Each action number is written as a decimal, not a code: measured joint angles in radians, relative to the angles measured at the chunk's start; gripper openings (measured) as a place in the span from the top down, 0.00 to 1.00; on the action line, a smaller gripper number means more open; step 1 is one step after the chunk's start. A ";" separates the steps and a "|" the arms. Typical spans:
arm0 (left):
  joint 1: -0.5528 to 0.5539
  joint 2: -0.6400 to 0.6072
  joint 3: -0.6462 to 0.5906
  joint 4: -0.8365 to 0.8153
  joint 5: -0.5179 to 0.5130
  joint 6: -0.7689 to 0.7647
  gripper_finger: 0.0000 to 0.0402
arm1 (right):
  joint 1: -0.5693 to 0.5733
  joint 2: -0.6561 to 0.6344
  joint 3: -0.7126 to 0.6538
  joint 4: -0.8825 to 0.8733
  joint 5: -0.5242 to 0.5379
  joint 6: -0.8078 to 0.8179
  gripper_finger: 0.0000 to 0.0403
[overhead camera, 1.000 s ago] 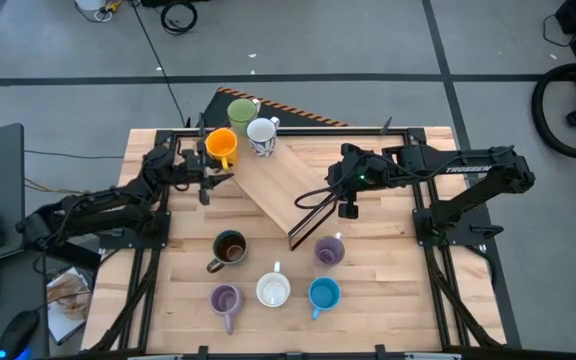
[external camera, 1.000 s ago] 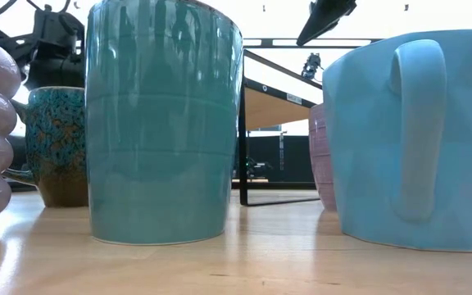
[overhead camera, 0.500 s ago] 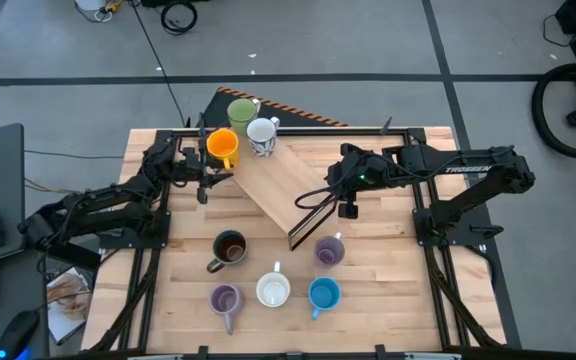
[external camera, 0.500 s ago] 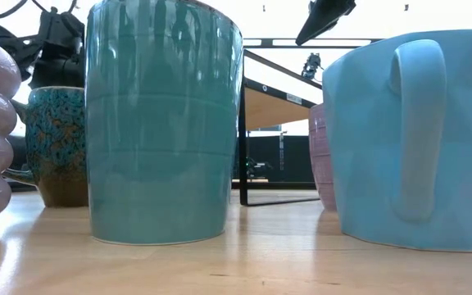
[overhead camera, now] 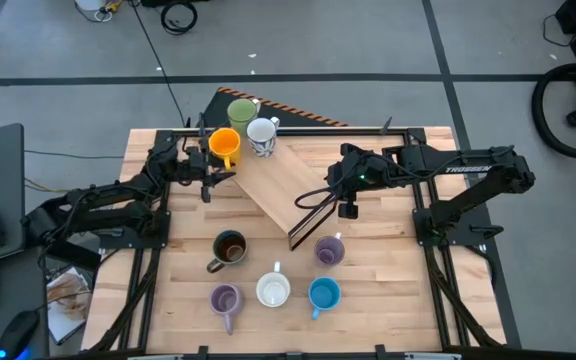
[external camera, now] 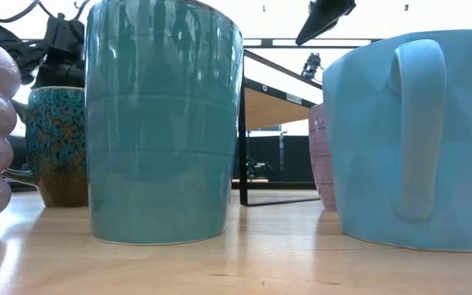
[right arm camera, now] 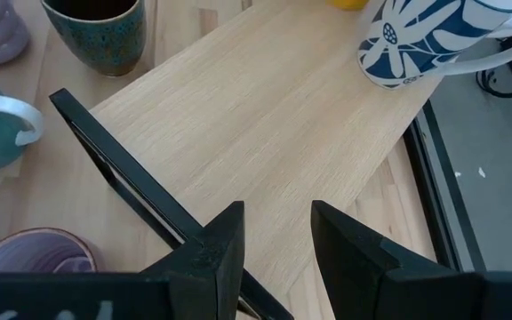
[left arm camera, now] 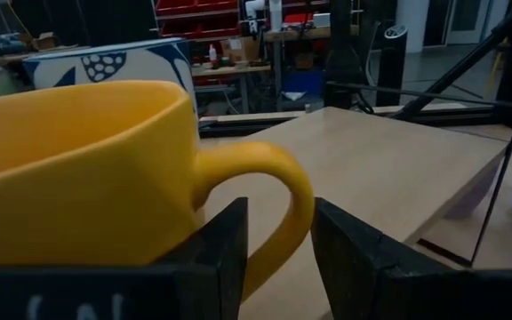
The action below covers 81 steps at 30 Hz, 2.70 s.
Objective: Place coffee mugs
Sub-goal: Put the yellow mug on the shelf
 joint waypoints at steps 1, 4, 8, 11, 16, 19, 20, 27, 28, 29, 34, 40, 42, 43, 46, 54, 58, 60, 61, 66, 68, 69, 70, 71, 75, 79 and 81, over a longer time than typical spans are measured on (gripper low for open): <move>0.000 0.000 0.000 -0.001 0.004 0.005 0.68 | 0.000 0.000 0.000 0.000 0.000 0.000 0.66; 0.000 0.000 0.000 -0.003 0.006 0.026 0.68 | 0.003 0.000 0.000 0.000 0.000 0.003 0.66; 0.000 0.000 0.000 -0.005 0.007 0.033 0.68 | 0.005 0.000 0.000 -0.001 -0.002 0.004 0.66; 0.002 -0.002 0.000 -0.008 0.007 0.025 0.67 | 0.005 0.000 0.000 -0.001 -0.002 0.001 0.66; 0.003 -0.003 -0.001 -0.010 -0.001 0.022 0.67 | 0.006 0.000 0.000 -0.001 -0.002 0.006 0.66; 0.003 -0.013 -0.001 -0.016 -0.017 0.026 0.67 | 0.006 0.000 0.000 -0.001 -0.006 0.014 0.66; 0.003 -0.020 -0.001 -0.017 -0.024 0.027 0.67 | 0.006 0.000 0.000 -0.001 -0.006 0.015 0.66; 0.003 -0.075 -0.001 -0.058 -0.049 0.027 0.67 | 0.006 0.000 0.000 -0.001 -0.007 0.019 0.66; 0.003 -0.080 -0.001 -0.065 -0.053 0.027 0.67 | 0.006 0.000 0.000 -0.001 -0.007 0.019 0.66; 0.003 -0.083 -0.001 -0.072 -0.061 0.027 0.67 | 0.006 0.000 0.000 -0.001 -0.007 0.019 0.66; 0.003 -0.084 -0.001 -0.097 -0.093 0.032 0.62 | 0.006 0.000 0.000 -0.001 -0.007 0.021 0.66; 0.003 -0.084 -0.001 -0.115 -0.142 0.021 0.53 | 0.006 0.000 0.000 -0.001 -0.008 0.021 0.66; 0.003 -0.086 -0.001 -0.123 -0.150 0.020 0.52 | 0.006 0.000 0.000 -0.001 -0.008 0.021 0.66; 0.003 -0.093 -0.001 -0.130 -0.155 0.020 0.52 | 0.006 0.000 0.000 -0.001 -0.008 0.021 0.66; 0.003 -0.115 -0.001 -0.153 -0.171 0.023 0.51 | 0.006 0.000 0.000 -0.002 -0.009 0.021 0.66; 0.003 -0.198 0.031 -0.351 -0.215 0.027 0.51 | 0.009 0.000 0.000 -0.002 -0.009 0.026 0.66; 0.003 -0.244 0.068 -0.481 -0.262 0.037 0.52 | 0.017 0.000 0.000 -0.001 -0.009 0.027 0.66; 0.003 -0.266 0.088 -0.540 -0.278 0.036 0.52 | 0.022 0.000 0.000 -0.002 -0.009 0.031 0.66; 0.000 -0.275 0.098 -0.561 -0.281 0.036 0.52 | 0.024 0.000 0.000 -0.002 -0.009 0.031 0.66; -0.031 -0.307 0.134 -0.616 -0.363 0.019 0.52 | 0.030 0.000 0.000 -0.001 -0.006 0.031 0.66; -0.052 -0.313 0.142 -0.631 -0.430 0.016 0.52 | 0.030 0.000 0.000 -0.002 -0.002 0.031 0.66; -0.063 -0.314 0.143 -0.630 -0.462 0.006 0.52 | 0.030 0.000 0.000 -0.002 -0.002 0.031 0.66; -0.075 -0.313 0.143 -0.630 -0.491 -0.004 0.52 | 0.030 0.000 0.000 -0.002 -0.002 0.031 0.66; -0.088 -0.312 0.143 -0.630 -0.521 -0.014 0.52 | 0.031 0.000 0.000 -0.002 -0.002 0.031 0.66; -0.141 -0.312 0.143 -0.639 -0.652 -0.034 0.52 | 0.031 0.000 0.000 -0.002 -0.002 0.031 0.66; -0.194 -0.312 0.143 -0.658 -0.771 -0.031 0.52 | 0.031 0.000 0.000 -0.002 -0.001 0.031 0.66; -0.219 -0.312 0.143 -0.667 -0.828 -0.034 0.52 | 0.031 0.000 0.000 -0.002 -0.001 0.031 0.66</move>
